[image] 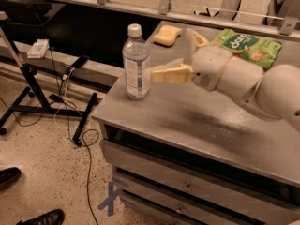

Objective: Place blue plastic bottle upright

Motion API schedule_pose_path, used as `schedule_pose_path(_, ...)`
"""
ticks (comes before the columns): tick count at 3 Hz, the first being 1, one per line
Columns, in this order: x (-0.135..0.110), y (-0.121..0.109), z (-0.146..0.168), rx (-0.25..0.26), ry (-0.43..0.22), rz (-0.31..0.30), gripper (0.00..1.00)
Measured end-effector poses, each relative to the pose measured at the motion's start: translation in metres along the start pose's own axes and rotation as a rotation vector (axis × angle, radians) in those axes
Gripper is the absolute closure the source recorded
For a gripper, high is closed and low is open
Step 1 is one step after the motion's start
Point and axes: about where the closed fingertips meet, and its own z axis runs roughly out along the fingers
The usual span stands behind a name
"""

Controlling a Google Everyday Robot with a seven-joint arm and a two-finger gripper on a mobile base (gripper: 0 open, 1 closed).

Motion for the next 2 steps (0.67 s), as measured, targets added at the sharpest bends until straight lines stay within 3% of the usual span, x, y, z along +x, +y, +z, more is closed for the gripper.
schedule_pose_path(1, -0.0005, 0.0152, -0.003, -0.075, 0.017, -0.006, 0.0)
schedule_pose_path(2, -0.0001, 0.016, -0.0027, -0.076, 0.018, -0.006, 0.0)
